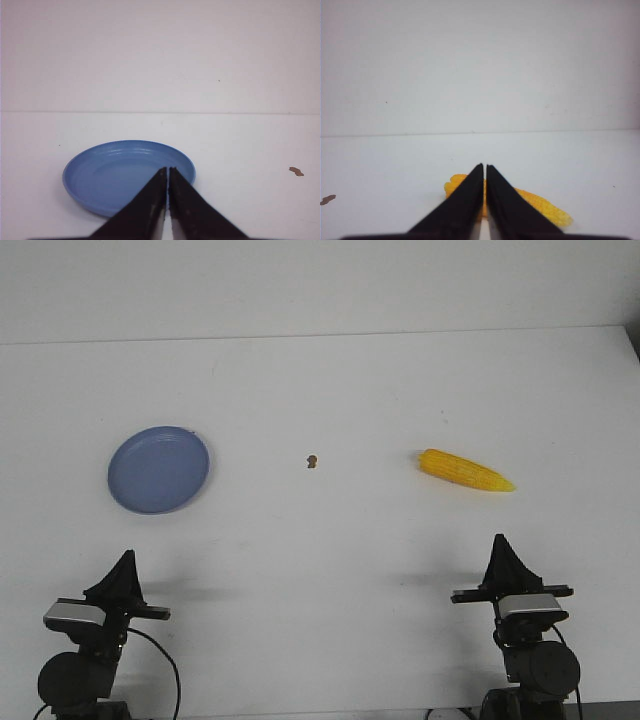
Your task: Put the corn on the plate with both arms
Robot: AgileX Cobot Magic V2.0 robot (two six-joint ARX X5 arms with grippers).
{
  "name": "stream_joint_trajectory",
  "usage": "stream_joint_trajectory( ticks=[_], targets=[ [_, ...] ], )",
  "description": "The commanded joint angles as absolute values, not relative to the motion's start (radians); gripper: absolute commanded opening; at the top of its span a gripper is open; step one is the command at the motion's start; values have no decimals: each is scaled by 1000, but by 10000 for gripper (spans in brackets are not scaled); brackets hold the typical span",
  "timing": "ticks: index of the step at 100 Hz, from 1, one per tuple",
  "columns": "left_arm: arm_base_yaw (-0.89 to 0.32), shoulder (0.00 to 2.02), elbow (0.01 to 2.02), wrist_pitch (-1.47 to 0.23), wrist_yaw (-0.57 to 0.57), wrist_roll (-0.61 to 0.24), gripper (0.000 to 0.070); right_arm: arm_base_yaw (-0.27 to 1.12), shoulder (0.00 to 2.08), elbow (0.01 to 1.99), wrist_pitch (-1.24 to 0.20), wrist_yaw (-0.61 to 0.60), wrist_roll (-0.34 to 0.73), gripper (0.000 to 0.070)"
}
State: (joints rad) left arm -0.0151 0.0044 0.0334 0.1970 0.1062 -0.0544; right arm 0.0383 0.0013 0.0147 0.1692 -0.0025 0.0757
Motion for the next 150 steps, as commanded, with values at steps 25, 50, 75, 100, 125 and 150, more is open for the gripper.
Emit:
stream_joint_trajectory(
  ticks=[25, 50, 75, 100, 125, 150],
  targets=[
    [-12, 3, 16, 210, 105, -62, 6, 39, 1, 13, 184, 0, 83, 14],
    [-12, 4, 83, 194, 105, -72, 6, 39, 1, 15, 237, -2, 84, 14],
    [-12, 59, 260, 7, 100, -125, 6, 39, 2, 142, 116, -3, 117, 15],
    [-12, 238, 522, -158, 100, -125, 6, 39, 52, 374, -204, -9, 117, 14],
    [-12, 467, 804, -377, 100, -119, 6, 39, 237, 635, -535, -91, 116, 14],
    [-12, 642, 947, -547, 101, -114, 6, 39, 442, 819, -746, -135, 89, 14]
  ],
)
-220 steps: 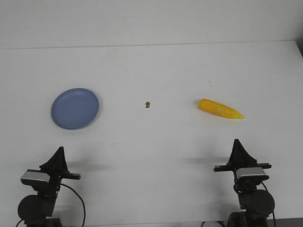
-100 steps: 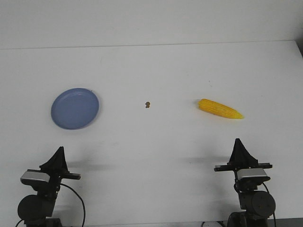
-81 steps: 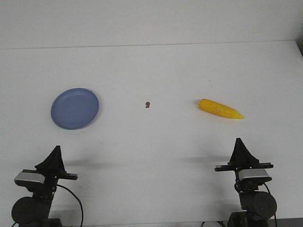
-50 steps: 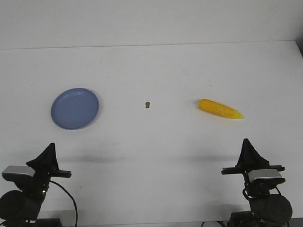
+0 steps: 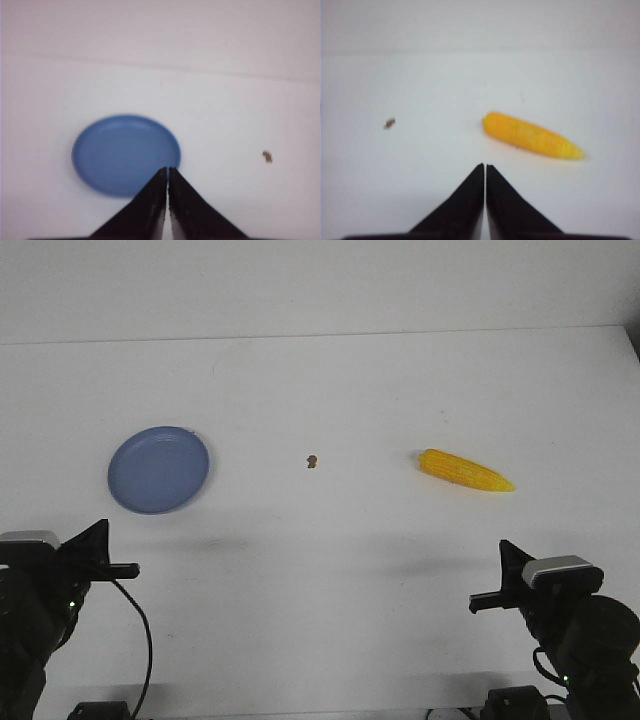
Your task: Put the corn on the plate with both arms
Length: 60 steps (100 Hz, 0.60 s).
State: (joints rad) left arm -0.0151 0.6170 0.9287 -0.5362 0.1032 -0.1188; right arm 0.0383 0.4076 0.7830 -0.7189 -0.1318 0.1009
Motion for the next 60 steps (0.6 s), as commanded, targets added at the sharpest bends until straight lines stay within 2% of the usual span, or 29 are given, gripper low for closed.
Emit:
stream_joint_trajectory(
  ticks=[1, 14, 60],
  targets=[
    [-12, 646, 947, -550, 101, -113, 6, 39, 449, 825, -753, -135, 89, 14],
    [-12, 685, 947, -577, 101, -114, 6, 39, 513, 861, -803, -135, 89, 14],
    [-12, 679, 947, -601, 101, -114, 7, 39, 537, 862, -778, -131, 90, 14]
  ],
)
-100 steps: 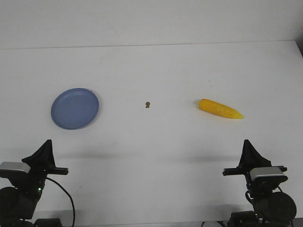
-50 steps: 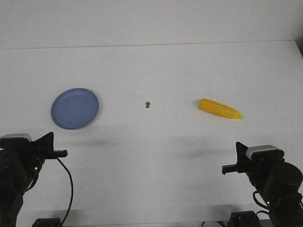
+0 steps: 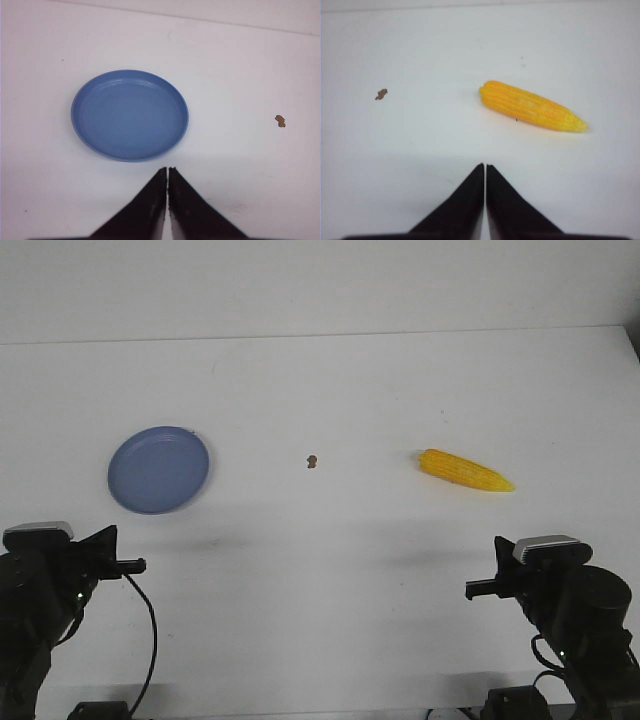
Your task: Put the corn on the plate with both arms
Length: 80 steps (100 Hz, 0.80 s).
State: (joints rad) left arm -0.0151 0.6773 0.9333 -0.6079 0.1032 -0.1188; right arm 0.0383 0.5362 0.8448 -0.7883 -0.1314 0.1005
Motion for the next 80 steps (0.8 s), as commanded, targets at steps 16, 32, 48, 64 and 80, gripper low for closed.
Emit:
stream_joint_trajectory(
  ticks=[16, 32, 48, 64, 80],
  targets=[
    [-12, 678, 947, -605, 101, -116, 22, 39, 537, 862, -779, -132, 89, 15],
    [-12, 678, 947, -606, 101, -126, 293, 39, 537, 862, -781, -131, 90, 116],
    [-12, 678, 947, -612, 101, -126, 443, 39, 537, 862, -782, -131, 90, 426],
    [-12, 680, 947, -627, 101, -126, 464, 39, 537, 862, -781, -131, 90, 435],
    [-10, 727, 952, -595, 101, -155, 464, 39, 537, 862, -781, -131, 90, 435]
  ],
)
